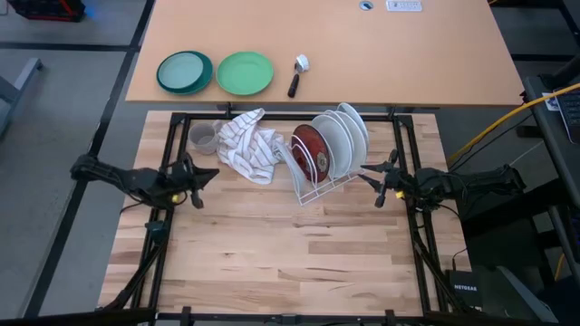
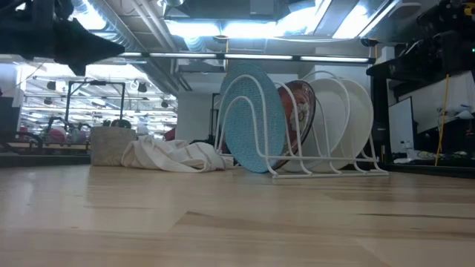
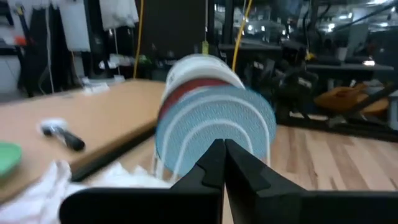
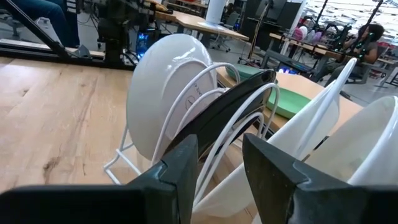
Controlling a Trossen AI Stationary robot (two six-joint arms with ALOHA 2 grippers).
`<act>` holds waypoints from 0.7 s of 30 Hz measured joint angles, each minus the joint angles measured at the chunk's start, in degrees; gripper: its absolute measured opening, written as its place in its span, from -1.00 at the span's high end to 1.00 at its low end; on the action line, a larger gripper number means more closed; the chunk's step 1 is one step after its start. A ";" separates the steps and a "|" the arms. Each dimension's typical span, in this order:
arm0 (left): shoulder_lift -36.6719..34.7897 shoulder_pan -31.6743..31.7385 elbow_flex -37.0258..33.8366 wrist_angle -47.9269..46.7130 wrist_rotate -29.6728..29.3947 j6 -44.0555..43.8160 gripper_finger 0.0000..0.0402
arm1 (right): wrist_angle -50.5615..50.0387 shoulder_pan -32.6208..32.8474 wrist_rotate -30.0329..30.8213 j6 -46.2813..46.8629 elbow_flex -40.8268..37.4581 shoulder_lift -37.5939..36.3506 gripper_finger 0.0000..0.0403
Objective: Sort dishes
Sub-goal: Return to Home Position
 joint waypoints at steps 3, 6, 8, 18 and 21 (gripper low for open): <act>-3.57 0.42 0.00 -0.01 0.00 3.24 1.00 | -1.27 0.00 0.00 0.04 0.02 0.00 0.35; -5.29 0.50 0.03 0.41 -0.15 5.85 1.00 | -2.16 0.00 -0.02 0.10 0.02 0.00 0.35; -5.15 0.50 0.00 -0.46 0.00 6.96 1.00 | -2.51 0.00 -0.01 0.16 0.02 0.02 0.35; -5.15 0.50 0.00 -10.94 0.00 -2.71 1.00 | -5.77 0.00 -0.03 0.52 0.04 0.04 0.35; -5.13 0.50 0.00 -12.74 -0.48 -6.72 1.00 | -6.24 0.00 -0.04 0.61 0.04 0.04 0.35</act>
